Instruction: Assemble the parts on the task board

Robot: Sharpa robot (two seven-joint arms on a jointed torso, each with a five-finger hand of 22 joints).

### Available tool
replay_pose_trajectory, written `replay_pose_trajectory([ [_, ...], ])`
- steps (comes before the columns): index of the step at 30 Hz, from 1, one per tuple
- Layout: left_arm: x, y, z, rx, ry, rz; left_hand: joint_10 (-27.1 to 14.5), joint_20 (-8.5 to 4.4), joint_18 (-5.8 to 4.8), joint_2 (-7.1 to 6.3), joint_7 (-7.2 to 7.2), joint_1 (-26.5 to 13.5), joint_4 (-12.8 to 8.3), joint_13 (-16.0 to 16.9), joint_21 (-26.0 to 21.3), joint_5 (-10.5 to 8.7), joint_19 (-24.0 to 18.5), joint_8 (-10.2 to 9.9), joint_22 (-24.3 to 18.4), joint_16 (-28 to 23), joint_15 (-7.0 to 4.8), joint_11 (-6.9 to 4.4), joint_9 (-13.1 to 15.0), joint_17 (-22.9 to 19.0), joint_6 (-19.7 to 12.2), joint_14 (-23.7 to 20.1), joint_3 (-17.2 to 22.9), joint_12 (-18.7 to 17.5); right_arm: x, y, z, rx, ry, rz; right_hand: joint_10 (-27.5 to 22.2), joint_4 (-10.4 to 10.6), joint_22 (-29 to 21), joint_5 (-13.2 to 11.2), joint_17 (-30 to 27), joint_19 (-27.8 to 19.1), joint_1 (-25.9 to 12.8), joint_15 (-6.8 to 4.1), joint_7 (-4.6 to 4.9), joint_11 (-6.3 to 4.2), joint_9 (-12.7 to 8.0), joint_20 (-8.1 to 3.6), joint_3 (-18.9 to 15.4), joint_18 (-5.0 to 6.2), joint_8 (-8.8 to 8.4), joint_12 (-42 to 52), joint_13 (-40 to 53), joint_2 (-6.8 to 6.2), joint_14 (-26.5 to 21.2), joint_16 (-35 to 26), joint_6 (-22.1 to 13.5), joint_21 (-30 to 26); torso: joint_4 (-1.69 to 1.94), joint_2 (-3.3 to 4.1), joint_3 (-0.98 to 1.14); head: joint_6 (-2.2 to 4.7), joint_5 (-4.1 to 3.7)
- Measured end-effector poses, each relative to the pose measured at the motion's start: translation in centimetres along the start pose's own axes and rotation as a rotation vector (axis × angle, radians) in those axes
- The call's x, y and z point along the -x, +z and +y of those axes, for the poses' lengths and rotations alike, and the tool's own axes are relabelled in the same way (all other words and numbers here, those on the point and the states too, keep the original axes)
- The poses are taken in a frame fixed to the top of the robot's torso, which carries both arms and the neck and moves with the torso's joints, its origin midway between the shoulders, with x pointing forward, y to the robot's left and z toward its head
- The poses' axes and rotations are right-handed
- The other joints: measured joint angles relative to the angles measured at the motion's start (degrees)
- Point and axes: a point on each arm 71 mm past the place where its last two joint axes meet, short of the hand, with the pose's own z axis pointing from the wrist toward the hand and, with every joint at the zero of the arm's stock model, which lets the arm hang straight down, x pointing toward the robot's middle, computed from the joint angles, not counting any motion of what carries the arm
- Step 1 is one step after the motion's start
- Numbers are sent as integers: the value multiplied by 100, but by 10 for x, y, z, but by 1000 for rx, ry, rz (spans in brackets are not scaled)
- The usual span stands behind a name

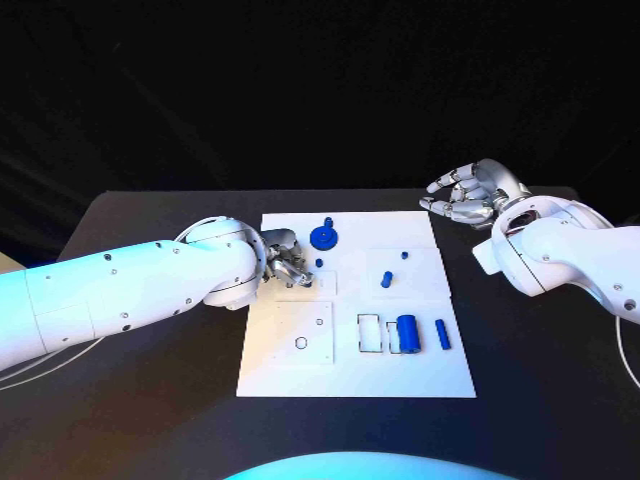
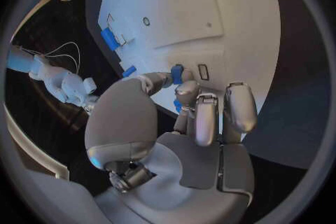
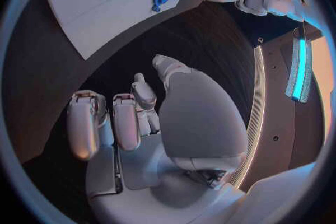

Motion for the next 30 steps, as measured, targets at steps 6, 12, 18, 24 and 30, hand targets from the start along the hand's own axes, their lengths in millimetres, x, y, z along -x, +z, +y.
replay_pose_trajectory([
  [6, 1, 2, -1, 6, 3, 12, 41, 0, 0, -1, -13, -1, -8, 22, 0, 33, 0, 0, 19, 34, -20, 1, 0, 0, 32, -21, 8, 11, -1, 0, 1, 1, 1, 2, 0, 0, 0, 0, 0, 0, 0, 0, 0, 0, 0, 0, 0, 0, 0, 0, 0, 0, 0, 0, 0, 0, -1, -1, -1, -10, 0],
  [12, 1, 3, -2, 11, 3, 20, 119, -31, 0, 81, -30, -136, -8, 71, 22, 35, 31, 0, 50, 67, -42, -37, 41, -1, 75, 1, 8, 62, -1, 0, 1, 2, 1, 3, 0, 0, -1, 0, -1, 0, 0, 0, 0, 0, 0, 0, 0, 0, 0, 0, 0, 0, 0, 0, 0, 0, -1, -1, -1, -13, 0],
  [18, 1, 6, -3, 17, 2, 24, 134, -31, 0, 124, -43, -193, 7, 77, 23, 27, 31, -1, 67, 67, -42, -50, 36, -1, 126, 1, 24, 64, -2, -1, 1, 3, 2, 5, 0, 0, -1, 0, -1, 0, 0, 0, 0, 0, 0, 0, 0, 0, 0, 0, 0, 0, 0, 0, 0, 0, -2, -1, -3, -13, -7],
  [24, 2, 7, -3, 22, 1, 23, 164, -51, 0, 138, -76, -254, 7, 81, 22, 13, 51, 5, 84, 67, -63, -59, 86, -1, 156, -20, 24, 64, -2, -1, 1, 3, 2, 6, 0, 0, 4, 0, 0, 0, 0, 0, 0, 0, 0, 0, 0, 0, 0, 0, 0, 0, 0, 0, 0, 0, -6, 4, -4, -20, -20],
  [30, 2, 8, -3, 24, 0, 24, 185, -51, 0, 169, -81, -359, -18, 98, 22, 12, 51, -16, 101, 101, -84, -78, 95, -1, 161, 1, -1, 64, -2, -1, 1, 3, 3, 7, 0, 0, 4, 0, 4, 0, 0, 0, 0, 0, -7, 0, 0, 0, 24, 0, -14, 0, 0, -23, 0, 0, 1, 4, -4, -35, -38],
])
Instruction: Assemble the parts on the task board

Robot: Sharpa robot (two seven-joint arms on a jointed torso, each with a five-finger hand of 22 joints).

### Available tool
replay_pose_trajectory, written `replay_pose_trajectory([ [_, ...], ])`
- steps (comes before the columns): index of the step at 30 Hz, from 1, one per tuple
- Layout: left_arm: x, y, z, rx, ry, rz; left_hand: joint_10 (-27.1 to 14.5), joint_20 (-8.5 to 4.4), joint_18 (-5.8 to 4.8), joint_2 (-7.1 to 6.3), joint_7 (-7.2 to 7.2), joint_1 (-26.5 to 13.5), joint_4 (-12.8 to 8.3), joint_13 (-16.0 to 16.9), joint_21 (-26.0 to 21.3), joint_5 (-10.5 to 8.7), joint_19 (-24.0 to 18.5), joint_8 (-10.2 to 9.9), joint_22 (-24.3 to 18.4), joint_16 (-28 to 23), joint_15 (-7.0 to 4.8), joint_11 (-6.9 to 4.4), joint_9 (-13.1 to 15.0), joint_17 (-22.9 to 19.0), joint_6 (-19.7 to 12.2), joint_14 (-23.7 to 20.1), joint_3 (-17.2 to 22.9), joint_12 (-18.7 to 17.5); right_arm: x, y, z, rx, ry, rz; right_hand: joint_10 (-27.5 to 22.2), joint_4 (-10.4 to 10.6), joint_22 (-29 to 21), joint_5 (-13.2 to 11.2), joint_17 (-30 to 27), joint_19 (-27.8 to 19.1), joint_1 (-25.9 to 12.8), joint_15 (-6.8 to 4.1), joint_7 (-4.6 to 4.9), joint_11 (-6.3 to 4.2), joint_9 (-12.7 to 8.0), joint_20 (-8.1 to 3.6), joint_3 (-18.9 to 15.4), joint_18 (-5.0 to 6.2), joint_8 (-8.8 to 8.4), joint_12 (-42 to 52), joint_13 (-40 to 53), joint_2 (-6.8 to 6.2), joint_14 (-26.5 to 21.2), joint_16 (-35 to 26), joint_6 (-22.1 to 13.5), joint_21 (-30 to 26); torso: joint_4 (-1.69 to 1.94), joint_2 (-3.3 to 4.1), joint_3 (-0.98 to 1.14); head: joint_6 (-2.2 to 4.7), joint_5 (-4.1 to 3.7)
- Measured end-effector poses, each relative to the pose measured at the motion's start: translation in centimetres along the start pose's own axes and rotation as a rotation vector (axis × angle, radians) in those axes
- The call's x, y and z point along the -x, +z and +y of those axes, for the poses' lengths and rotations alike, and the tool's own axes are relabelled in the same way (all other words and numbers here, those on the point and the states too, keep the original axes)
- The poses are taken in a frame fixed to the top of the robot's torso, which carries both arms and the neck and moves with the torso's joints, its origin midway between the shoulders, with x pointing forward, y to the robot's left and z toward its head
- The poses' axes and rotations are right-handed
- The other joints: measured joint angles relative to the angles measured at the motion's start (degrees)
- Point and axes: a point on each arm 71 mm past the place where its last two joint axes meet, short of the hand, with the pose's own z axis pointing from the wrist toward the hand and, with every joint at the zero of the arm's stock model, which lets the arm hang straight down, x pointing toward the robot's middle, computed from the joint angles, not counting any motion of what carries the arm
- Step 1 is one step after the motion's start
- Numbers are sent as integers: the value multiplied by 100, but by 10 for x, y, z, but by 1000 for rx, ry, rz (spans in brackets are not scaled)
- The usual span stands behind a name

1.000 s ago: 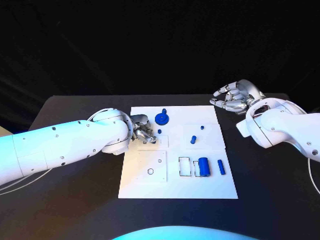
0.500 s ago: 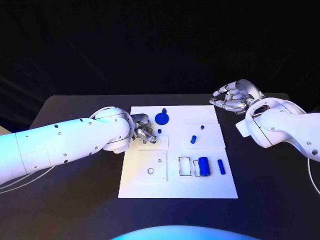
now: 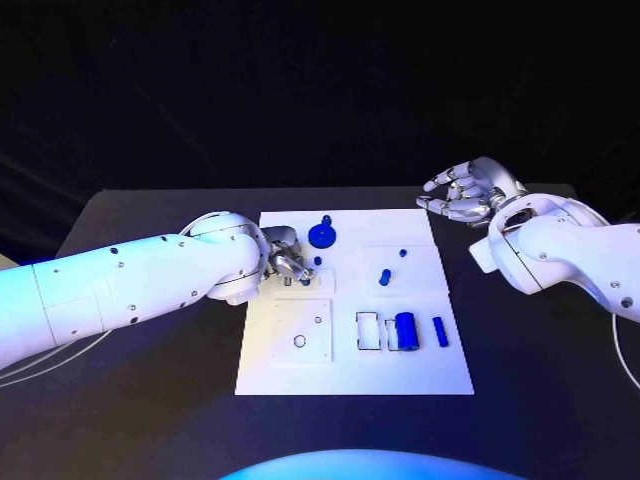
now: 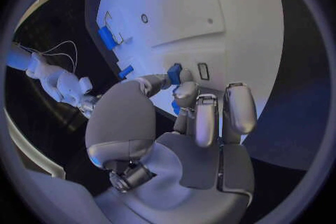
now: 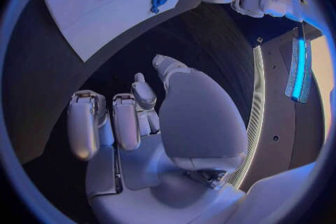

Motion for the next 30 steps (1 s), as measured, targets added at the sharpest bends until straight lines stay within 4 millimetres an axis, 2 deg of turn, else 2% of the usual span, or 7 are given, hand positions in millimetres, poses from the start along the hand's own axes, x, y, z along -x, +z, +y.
replay_pose_trajectory([
  [5, 0, 0, 0, 0, -1, 2, 7, 0, 0, -13, -5, -13, -8, 0, 0, -11, 0, -1, 0, 0, 0, 7, 5, 0, 5, 0, -8, 0, 0, 0, 0, 1, 0, 1, 0, 0, 0, 0, 0, 0, 0, 0, 0, 0, 0, 0, 0, 0, 0, 0, 0, 0, 0, 0, 0, 0, 3, -2, 0, -9, -4],
  [12, 0, 0, 1, 2, -2, 3, 7, -21, 0, -82, -29, -145, -167, -1, 0, -32, 21, -42, 9, 0, 0, 7, 27, 0, 29, 0, -28, 0, 0, -1, 0, 0, 1, 1, 0, 0, -1, 0, -1, 0, 0, 0, 0, 0, 0, 0, 0, 0, 0, 0, 0, 0, 0, 0, 0, 0, 3, -5, 0, -16, -8],
  [13, 0, 0, 1, 2, -3, 3, 7, -21, 1, -105, -46, -172, -342, -1, 0, -35, 21, -52, 9, 0, 0, 7, 28, 0, 46, 0, 100, 0, 0, -1, 0, 0, 1, 1, 0, 0, -1, 0, -1, 0, 0, 0, 0, 0, 0, 0, 0, 0, 0, 0, 0, 0, 0, 0, 0, 0, 3, -5, 0, -17, -8],
  [17, 0, 0, 1, 2, -2, 4, 7, -21, 0, -133, -77, -273, -399, 1, 0, -66, 21, -92, 9, 0, -19, 7, 30, 0, 76, -19, 59, 0, 0, -1, 0, 0, 1, 1, 0, 17, -1, 0, -1, 0, 0, 0, -20, 0, 0, 0, -17, 0, 0, 0, -9, 0, 0, 0, -20, -22, 3, -6, 0, -19, -12],
  [20, 0, 0, 1, 3, -2, 5, 7, -21, 0, -131, -87, -351, -525, 25, 0, -92, 21, -127, 9, 0, -21, 7, 31, 0, 87, -21, 53, 0, 0, -1, 0, 0, 1, 1, 0, 17, -1, 0, -2, 0, 0, 0, -20, 0, 0, 0, -17, 0, 0, 0, -9, 0, 0, 0, -20, -22, 4, -6, -1, -23, -14],
  [25, 0, 0, 2, 7, -2, 9, 7, -21, 0, -106, -168, -484, -257, 38, 0, -116, 21, -179, 8, 0, -20, 6, 47, 0, 166, -21, -380, 0, 0, -1, 0, 0, 1, 1, 0, 16, -2, 0, -2, 0, 0, 0, -20, 0, 0, 0, -16, 0, -1, -3, -10, 0, 0, -3, -20, -22, 4, -7, 0, -24, -15],
  [30, 0, 1, 4, 12, -5, 13, 6, -21, 0, -88, -115, -513, -100, 41, 0, -116, 21, -207, 8, 0, -20, 7, 55, 0, 177, -21, -627, 0, 0, -1, 0, 0, 1, 2, 0, 16, -2, 0, -2, 0, 0, 0, -20, 0, 0, 0, -16, 0, -1, -23, -18, 0, 0, -34, -20, -46, 3, -7, 0, -18, -7],
])
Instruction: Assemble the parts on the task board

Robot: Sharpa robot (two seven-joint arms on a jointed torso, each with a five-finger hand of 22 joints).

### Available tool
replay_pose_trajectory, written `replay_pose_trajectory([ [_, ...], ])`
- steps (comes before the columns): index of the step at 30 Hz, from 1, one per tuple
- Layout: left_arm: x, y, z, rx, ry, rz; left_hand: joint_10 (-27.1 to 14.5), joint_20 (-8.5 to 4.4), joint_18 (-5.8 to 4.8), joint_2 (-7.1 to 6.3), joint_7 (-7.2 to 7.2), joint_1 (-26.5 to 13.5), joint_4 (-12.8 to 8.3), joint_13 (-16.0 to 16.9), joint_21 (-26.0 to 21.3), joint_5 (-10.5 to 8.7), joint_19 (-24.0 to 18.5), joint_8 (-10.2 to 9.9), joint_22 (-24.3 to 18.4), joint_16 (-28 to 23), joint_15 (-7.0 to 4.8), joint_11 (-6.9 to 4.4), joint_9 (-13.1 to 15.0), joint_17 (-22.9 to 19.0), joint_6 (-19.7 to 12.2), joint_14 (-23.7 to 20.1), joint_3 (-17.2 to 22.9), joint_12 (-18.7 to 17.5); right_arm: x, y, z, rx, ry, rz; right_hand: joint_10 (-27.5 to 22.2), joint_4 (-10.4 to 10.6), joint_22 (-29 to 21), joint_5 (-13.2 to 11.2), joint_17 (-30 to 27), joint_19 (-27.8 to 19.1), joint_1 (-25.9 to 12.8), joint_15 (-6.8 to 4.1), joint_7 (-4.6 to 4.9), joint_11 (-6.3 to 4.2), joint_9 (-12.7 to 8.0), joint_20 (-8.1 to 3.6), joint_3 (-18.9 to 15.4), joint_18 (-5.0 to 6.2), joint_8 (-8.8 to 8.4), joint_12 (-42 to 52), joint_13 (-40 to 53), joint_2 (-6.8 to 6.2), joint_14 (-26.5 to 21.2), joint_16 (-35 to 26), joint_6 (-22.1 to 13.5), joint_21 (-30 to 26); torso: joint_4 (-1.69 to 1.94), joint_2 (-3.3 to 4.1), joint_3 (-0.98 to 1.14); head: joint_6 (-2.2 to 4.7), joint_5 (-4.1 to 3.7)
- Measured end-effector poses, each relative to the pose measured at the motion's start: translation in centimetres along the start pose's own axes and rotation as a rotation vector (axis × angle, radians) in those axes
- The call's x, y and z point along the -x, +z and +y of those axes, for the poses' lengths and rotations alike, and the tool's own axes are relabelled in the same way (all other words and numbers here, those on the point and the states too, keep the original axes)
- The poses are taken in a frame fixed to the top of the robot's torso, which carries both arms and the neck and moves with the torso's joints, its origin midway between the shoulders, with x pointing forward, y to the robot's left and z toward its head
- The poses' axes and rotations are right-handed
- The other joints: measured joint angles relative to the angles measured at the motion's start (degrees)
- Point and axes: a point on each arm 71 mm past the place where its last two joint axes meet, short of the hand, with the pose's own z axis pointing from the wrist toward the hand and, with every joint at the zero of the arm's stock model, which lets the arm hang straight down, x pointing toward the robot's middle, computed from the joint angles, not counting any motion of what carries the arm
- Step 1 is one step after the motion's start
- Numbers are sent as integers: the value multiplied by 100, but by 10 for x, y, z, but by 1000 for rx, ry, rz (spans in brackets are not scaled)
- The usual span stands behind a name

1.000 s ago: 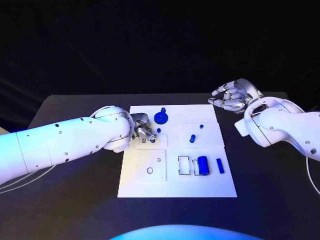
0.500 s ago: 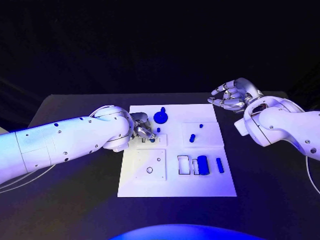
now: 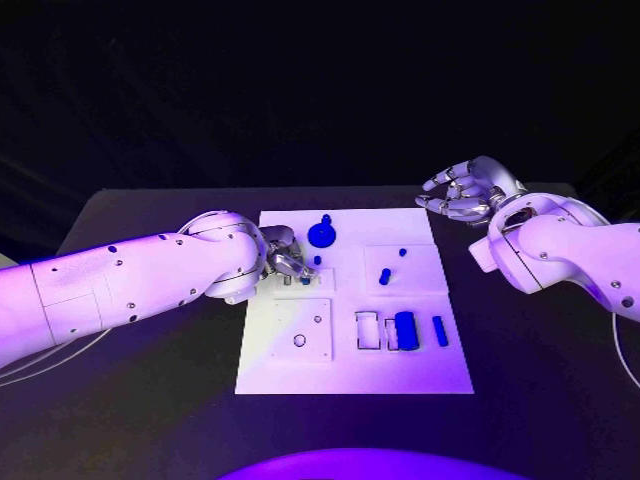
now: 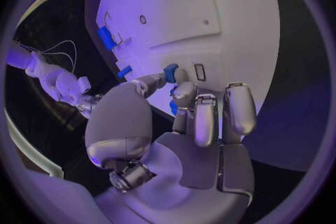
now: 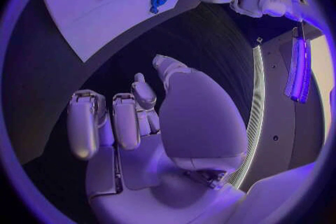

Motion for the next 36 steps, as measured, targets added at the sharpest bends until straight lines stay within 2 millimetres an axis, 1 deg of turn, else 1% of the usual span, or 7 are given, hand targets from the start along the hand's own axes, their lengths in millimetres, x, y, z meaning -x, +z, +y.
replay_pose_trajectory([
  [7, 0, 1, 1, 4, -7, 3, 0, -21, 0, 7, -2, -6, 157, 0, 0, 2, 21, -34, 2, 0, 0, 0, 16, 0, 2, 0, -263, 0, 0, 0, 0, -2, 1, 1, 0, 0, 0, 0, 0, 0, 0, 0, 0, 0, 0, 0, 0, 0, 0, 0, -16, 0, 0, 0, 0, -25, -1, 0, -2, 1, -1],
  [18, 1, 1, 3, 7, -15, 6, -1, 0, 1, 7, 9, -5, 398, 17, 0, -19, 42, -64, 18, 13, 1, 1, 38, 0, 33, 0, -636, 0, 0, 0, -2, -6, 1, 0, 0, 0, -1, 0, -1, 0, 0, 0, 0, 0, -6, 0, 0, 0, 0, -22, -30, 0, 0, -32, 0, -51, 2, -3, -5, 20, 7],
  [21, 1, 1, 3, 8, -16, 7, -1, 1, 1, 7, 7, -5, 494, 32, 0, -18, 42, -64, 19, 23, 1, 1, 47, 0, 34, 0, -732, 26, 0, 0, -2, -7, 1, 0, 0, 0, -2, 0, -1, 0, 0, 0, 0, 0, -5, 0, 0, 0, 0, -22, -30, 0, 0, -32, 0, -51, 0, -3, -6, 26, 8],
  [26, 1, 1, 3, 7, -19, 7, -1, 0, 1, 7, -1, -5, 532, 42, 0, -19, 42, -63, 5, 23, 1, 1, 48, 0, 42, 0, -801, 26, 0, -1, -3, -9, 1, 1, 0, 0, -2, 0, -2, 0, -31, 0, 0, 0, -5, 0, 0, 0, 0, -22, -30, 31, 0, -32, 0, -51, 0, -1, -8, 31, -3],
  [31, 2, 0, 2, 9, -22, 7, -2, 0, 1, 58, 0, -110, 566, 18, 0, -113, 42, -102, 4, 22, 1, 0, 69, 0, 41, 0, -1005, 26, -1, -1, -3, -10, 2, 2, 0, 0, -2, 0, -2, 0, -31, 0, 0, 0, -5, 0, 0, 0, 0, -22, -38, 31, 0, -67, 0, -75, -1, 1, -8, 32, -8],
  [33, 2, 0, 2, 10, -23, 8, -23, 0, 1, 52, 21, -157, 569, -30, 0, -216, 42, -113, 4, 22, 1, -21, 91, 0, 19, 0, -1109, 26, -1, -1, -4, -11, 2, 2, 0, 0, -2, 0, -2, 0, -31, 0, 0, 0, -5, 0, 0, 1, 0, -22, -38, 31, 0, -67, 0, -75, -2, -1, -6, 33, -12],
  [36, 2, -1, 2, 10, -24, 9, -27, 0, 1, 81, 32, -187, 570, -42, 0, -262, 42, -134, 4, 22, 1, -17, 100, 0, 9, 0, -1139, 26, -1, -1, -4, -12, 2, 2, 0, -1, -2, 0, -2, 0, -31, 0, 0, 0, -5, 0, 1, 0, 0, -22, -38, 31, 0, -67, 0, -75, -4, -1, -3, 36, -13],
])
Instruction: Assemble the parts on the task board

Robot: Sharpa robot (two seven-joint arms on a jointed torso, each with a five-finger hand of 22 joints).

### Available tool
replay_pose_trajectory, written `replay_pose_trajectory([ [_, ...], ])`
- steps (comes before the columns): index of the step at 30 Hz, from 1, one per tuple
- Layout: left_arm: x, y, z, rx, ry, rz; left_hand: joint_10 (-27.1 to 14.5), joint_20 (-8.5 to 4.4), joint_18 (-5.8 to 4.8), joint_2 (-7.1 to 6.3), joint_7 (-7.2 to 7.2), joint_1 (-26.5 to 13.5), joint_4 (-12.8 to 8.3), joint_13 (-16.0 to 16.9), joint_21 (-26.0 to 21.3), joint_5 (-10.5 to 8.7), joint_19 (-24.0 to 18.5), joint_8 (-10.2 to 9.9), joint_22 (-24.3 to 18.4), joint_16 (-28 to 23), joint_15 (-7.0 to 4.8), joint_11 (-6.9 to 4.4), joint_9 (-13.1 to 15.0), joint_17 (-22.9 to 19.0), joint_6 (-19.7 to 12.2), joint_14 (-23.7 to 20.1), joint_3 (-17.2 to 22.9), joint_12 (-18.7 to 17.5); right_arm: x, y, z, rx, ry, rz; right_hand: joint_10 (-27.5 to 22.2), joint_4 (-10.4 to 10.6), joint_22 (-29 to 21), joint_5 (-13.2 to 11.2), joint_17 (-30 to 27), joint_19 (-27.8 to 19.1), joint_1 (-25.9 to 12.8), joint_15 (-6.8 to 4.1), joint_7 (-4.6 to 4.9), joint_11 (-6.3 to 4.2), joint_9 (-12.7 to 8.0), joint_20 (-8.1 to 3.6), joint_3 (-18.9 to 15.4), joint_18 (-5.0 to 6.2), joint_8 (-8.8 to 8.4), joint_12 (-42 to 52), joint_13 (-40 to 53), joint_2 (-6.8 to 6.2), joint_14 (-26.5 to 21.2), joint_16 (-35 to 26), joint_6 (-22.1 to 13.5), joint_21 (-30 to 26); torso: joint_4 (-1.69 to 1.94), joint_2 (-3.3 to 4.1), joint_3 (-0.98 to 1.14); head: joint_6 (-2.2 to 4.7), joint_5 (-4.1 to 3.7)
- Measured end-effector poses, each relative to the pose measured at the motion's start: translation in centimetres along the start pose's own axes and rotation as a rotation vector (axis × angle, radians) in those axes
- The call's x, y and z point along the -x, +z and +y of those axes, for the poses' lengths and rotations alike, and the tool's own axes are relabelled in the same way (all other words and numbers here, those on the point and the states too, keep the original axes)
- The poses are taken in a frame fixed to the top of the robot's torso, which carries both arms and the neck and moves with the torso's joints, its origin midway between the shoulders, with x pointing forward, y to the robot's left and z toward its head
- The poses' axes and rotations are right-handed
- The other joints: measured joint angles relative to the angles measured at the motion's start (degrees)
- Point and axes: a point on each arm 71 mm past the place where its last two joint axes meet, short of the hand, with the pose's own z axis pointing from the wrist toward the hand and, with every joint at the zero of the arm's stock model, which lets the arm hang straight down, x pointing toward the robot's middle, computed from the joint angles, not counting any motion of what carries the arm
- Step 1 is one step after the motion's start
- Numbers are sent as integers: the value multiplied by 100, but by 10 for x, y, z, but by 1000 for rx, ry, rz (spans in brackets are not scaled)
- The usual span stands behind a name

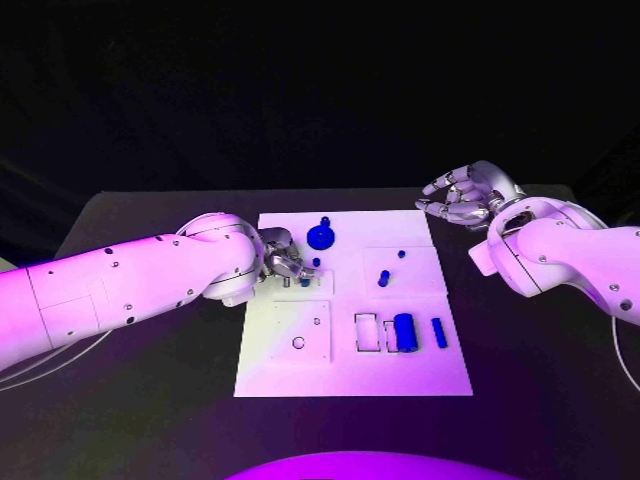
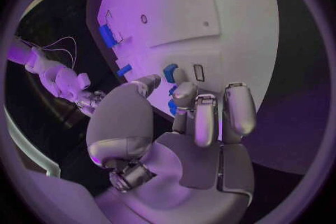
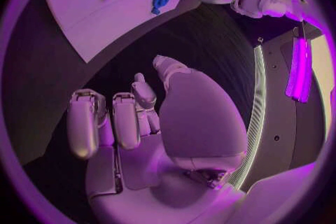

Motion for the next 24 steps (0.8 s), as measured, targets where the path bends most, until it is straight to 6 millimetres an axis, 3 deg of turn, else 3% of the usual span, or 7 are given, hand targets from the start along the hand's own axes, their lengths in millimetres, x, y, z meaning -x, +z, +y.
replay_pose_trajectory([
  [9, 4, -5, 0, -1, -6, 7, -17, 0, 0, 0, 20, 0, 0, -5, 0, -21, 0, 11, 0, 0, 0, 17, 6, 0, -21, 0, 0, 0, 0, 0, -2, -5, 0, 0, 0, 0, 5, 0, 0, 0, 0, 0, 0, 0, 0, 0, 0, 0, 0, 0, 0, 0, 0, 0, 0, 0, 7, -7, 2, 32, 5],
  [18, 30, -19, -7, -20, -9, -32, -114, 0, 0, 27, 27, 27, -17, -134, -49, -21, 0, 10, -48, 0, 0, 11, 18, 0, -47, 0, -35, -120, -1, 1, -3, -10, 1, 2, 0, 0, 4, 0, 4, 0, 0, 0, 0, 0, 0, 0, 0, 0, 0, 0, 0, 0, 0, 0, 0, 0, 1, -9, 3, 87, 21],
  [21, 45, -24, -5, -18, -11, -56, -295, 61, 0, 94, 111, 190, -19, -382, -141, -21, -90, -157, -185, -70, 13, 90, -27, 0, -246, 13, -105, -305, -1, 1, -4, -12, 1, 2, 0, 0, 4, 0, 4, 0, 0, 0, 0, 0, 0, 0, 0, 0, 0, 0, 0, 0, 0, 0, 0, 0, 0, -7, 3, 94, 24],
  [24, 55, -27, -3, -12, -24, -73, -439, 113, -1, 151, 219, 317, -14, -576, -201, -21, -179, -429, -288, -84, 107, 173, -181, 0, -428, 18, -179, -444, -1, 1, -4, -13, 1, 1, 0, 0, 3, 0, 4, 0, 0, 0, 0, 0, 1, 0, 0, 0, 0, 0, 0, 0, 0, 0, 0, 0, 2, -3, 4, 104, 24],
])
